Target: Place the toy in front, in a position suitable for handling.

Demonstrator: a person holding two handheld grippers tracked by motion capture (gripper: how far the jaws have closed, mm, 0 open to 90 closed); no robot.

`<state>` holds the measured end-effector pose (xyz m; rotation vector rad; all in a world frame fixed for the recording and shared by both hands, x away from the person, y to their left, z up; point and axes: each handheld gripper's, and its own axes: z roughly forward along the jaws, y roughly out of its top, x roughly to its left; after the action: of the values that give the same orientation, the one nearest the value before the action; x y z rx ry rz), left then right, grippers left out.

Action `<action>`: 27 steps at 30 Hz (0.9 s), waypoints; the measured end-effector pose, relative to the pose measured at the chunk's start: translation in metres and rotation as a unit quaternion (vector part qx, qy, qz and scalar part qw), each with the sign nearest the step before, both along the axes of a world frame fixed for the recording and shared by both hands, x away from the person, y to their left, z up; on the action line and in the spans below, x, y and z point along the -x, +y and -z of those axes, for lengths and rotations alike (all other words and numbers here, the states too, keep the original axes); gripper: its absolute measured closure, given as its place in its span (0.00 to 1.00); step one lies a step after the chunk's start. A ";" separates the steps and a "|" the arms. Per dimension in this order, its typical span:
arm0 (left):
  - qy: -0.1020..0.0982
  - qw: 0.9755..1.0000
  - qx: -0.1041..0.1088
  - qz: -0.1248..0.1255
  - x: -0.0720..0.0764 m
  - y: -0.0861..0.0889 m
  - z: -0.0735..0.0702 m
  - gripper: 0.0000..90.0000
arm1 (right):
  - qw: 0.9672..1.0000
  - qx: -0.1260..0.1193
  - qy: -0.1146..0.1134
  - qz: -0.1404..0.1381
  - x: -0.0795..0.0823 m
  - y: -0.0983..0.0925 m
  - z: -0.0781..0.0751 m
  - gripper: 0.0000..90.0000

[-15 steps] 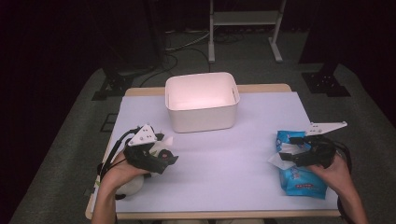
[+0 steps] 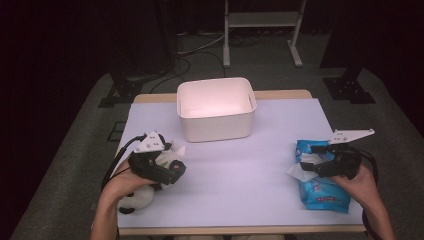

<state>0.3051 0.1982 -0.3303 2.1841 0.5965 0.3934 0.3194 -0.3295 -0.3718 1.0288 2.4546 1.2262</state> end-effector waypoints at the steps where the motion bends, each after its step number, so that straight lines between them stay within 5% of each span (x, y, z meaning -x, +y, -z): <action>1: 0.000 1.000 0.001 -0.001 0.000 0.002 -0.001 0.11 | 1.000 0.001 0.000 -0.001 0.000 0.000 0.000 0.20; 5: 0.002 1.000 0.008 -0.003 0.001 0.008 -0.002 0.11 | 1.000 0.000 0.001 0.000 -0.001 0.000 0.001 0.20; 27: 0.024 0.998 -0.031 -0.054 0.014 0.065 0.013 0.15 | 1.000 0.007 0.003 -0.009 -0.001 0.008 -0.001 0.20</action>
<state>0.2914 0.2628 -0.3429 2.2319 0.7390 0.4227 0.3204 -0.3213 -0.3712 1.0094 2.4795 1.2111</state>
